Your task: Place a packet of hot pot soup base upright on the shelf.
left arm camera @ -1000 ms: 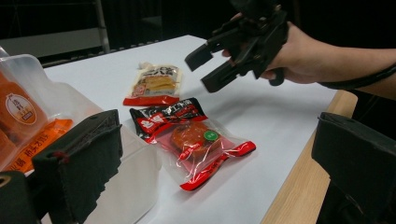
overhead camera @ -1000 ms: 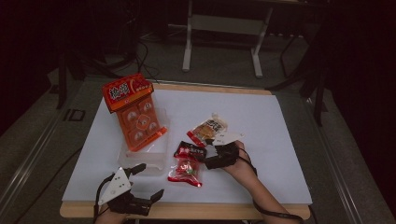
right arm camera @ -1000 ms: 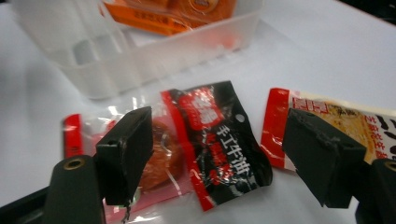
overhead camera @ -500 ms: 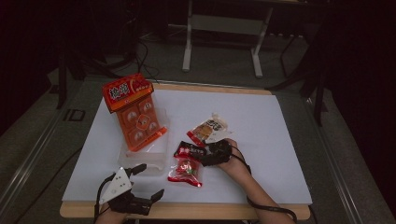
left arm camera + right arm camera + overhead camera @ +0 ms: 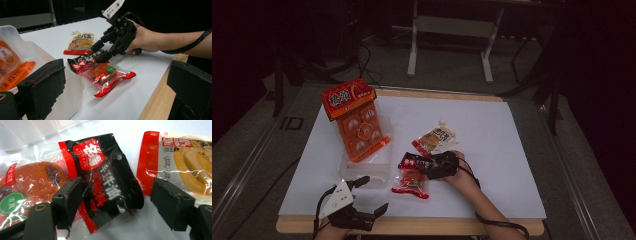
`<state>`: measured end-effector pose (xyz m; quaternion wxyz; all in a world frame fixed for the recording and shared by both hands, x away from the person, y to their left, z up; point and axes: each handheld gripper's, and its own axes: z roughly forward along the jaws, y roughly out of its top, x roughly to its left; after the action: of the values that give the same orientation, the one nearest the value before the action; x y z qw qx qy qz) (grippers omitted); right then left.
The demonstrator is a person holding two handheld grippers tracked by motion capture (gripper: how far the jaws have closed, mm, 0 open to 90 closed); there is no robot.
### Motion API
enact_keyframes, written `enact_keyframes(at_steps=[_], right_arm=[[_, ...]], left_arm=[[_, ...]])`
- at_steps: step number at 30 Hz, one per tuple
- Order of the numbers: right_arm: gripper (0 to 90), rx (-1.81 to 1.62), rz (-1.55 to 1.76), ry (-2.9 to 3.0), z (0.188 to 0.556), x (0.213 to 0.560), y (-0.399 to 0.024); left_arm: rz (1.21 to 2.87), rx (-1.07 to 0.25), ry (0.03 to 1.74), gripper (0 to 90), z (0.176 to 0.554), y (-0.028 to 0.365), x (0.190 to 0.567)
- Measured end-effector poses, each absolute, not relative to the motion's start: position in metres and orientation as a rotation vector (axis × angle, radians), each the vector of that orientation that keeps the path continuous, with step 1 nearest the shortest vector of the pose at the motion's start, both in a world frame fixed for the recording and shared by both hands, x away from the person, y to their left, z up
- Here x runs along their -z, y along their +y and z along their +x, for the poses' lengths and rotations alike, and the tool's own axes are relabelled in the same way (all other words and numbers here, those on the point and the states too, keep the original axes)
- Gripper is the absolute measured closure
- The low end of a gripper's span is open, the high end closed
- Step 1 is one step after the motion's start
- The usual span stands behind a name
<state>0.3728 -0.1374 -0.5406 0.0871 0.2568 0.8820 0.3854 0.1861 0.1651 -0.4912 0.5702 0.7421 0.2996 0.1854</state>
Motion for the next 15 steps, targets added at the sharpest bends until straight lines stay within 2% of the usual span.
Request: enact_keyframes(at_steps=[2,5,15], right_arm=[[25.3,-1.138,0.772,2.638,0.373,0.54,-0.137],[33.2,-1.134,0.737,2.648,0.371,0.539,-0.135],[66.4,-1.095,0.705,2.717,0.366,0.532,-0.127]], left_arm=[[1.74,-0.433,0.704,2.3,0.186,0.165,0.491],[1.739,-0.433,0.706,2.3,0.186,0.165,0.491],[1.744,-0.43,0.705,2.4,0.186,0.165,0.491]])
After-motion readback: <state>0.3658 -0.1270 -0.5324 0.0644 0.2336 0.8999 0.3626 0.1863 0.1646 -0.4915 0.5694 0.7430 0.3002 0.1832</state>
